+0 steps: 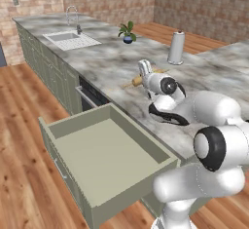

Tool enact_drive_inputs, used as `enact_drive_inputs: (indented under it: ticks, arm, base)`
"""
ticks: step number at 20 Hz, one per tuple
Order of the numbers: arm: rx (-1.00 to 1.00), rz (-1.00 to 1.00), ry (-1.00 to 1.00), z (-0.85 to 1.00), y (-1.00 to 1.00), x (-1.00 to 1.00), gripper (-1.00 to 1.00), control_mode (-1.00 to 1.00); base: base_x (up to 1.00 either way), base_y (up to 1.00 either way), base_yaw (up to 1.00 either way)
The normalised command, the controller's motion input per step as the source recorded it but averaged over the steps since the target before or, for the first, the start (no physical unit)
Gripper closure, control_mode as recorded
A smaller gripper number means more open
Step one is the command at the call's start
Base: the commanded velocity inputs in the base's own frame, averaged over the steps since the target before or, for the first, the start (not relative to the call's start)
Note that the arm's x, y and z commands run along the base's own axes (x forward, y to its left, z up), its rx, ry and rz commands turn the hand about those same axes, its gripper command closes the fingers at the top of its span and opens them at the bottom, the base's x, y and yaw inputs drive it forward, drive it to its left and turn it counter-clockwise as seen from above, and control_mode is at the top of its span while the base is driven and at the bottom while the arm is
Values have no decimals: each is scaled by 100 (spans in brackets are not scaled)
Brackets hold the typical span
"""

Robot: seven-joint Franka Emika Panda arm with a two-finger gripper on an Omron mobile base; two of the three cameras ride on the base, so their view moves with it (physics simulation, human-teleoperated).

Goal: Pick the rolling pin from the drawer and place it on the counter.

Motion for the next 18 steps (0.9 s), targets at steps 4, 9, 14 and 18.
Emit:
enact_drive_inputs:
  ticks: [4,9,14,18]
  arm:
    - [1,-48,81,66,-100,8,100,-100]
    - [0,-47,72,22,-100,2,100,-100]
    - [-13,-26,44,-93,-54,0,100,-100]
    - [-26,-5,32,-100,0,0,100,-100]
  base:
    - [0,0,0]
    - [0,0,0]
    - [0,0,0]
    - [0,0,0]
